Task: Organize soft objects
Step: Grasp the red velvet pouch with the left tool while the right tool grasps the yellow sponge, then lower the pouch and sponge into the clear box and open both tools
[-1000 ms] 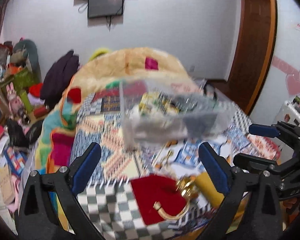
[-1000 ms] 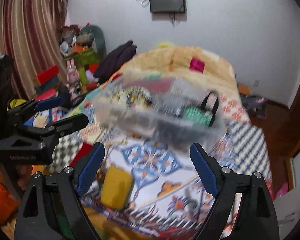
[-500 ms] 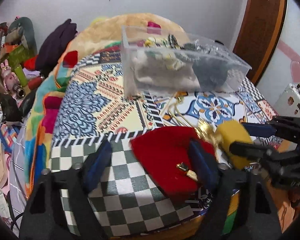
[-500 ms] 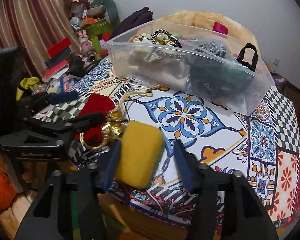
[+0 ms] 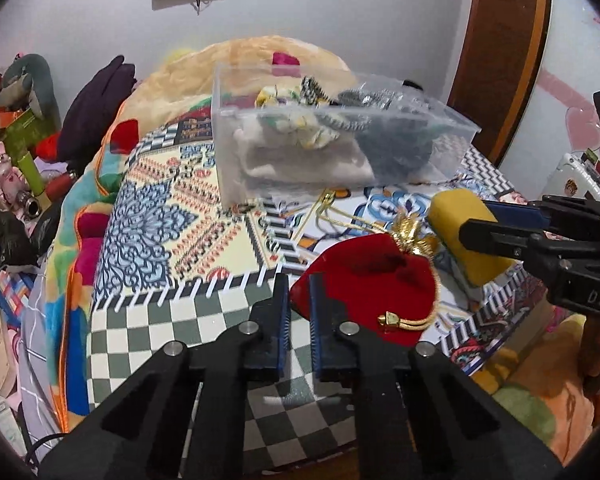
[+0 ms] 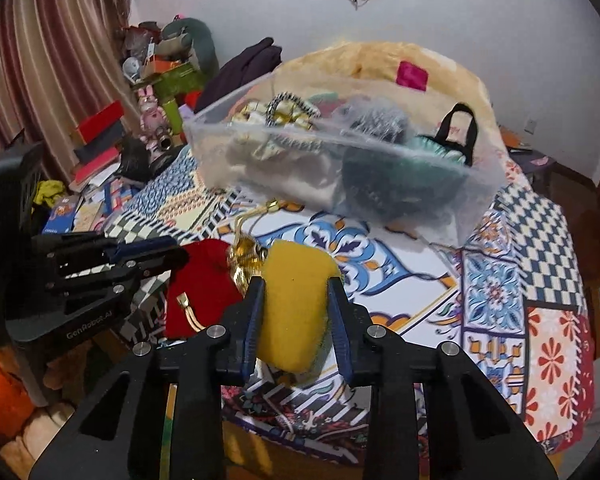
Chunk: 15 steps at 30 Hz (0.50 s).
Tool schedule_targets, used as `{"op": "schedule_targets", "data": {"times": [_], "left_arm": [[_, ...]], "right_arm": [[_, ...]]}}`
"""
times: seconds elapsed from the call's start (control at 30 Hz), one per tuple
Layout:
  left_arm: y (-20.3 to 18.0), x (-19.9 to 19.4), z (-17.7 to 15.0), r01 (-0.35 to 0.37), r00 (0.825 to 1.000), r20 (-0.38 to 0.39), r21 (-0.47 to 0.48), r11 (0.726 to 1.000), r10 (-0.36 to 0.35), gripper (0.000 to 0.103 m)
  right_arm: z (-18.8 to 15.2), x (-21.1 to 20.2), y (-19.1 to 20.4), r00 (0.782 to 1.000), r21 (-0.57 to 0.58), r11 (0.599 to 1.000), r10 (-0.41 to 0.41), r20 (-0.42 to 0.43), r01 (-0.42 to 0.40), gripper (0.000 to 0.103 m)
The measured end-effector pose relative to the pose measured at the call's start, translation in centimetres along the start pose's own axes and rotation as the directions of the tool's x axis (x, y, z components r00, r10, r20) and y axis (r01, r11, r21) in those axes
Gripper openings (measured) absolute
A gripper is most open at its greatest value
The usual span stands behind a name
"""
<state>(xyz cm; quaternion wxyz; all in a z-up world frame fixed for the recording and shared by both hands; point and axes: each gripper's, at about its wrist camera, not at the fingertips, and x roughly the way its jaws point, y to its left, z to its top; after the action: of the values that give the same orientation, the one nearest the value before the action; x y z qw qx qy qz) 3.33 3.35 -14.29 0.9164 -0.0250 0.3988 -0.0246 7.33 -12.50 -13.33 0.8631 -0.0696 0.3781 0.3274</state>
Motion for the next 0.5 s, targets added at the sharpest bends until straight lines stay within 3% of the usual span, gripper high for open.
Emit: {"op": "schedule_targets", "data": {"times": [0.23, 0.5], "left_arm": [[-0.6, -2.7, 2.6, 0.01, 0.993, 0.114, 0.018, 1.0, -0.012, 0.005], [-1.0, -6.0, 6.9, 0.023, 0.963, 0.27, 0.017, 1.0, -0.027, 0.004]], "right_arm": [[1.8, -2.1, -0.7, 0.995, 0.011, 0.999, -0.041, 0.086, 0.04, 0.028], [4.6, -4.4, -2.4, 0.976, 0.054, 0.996, -0.081, 0.201, 0.072, 0.028]]}}
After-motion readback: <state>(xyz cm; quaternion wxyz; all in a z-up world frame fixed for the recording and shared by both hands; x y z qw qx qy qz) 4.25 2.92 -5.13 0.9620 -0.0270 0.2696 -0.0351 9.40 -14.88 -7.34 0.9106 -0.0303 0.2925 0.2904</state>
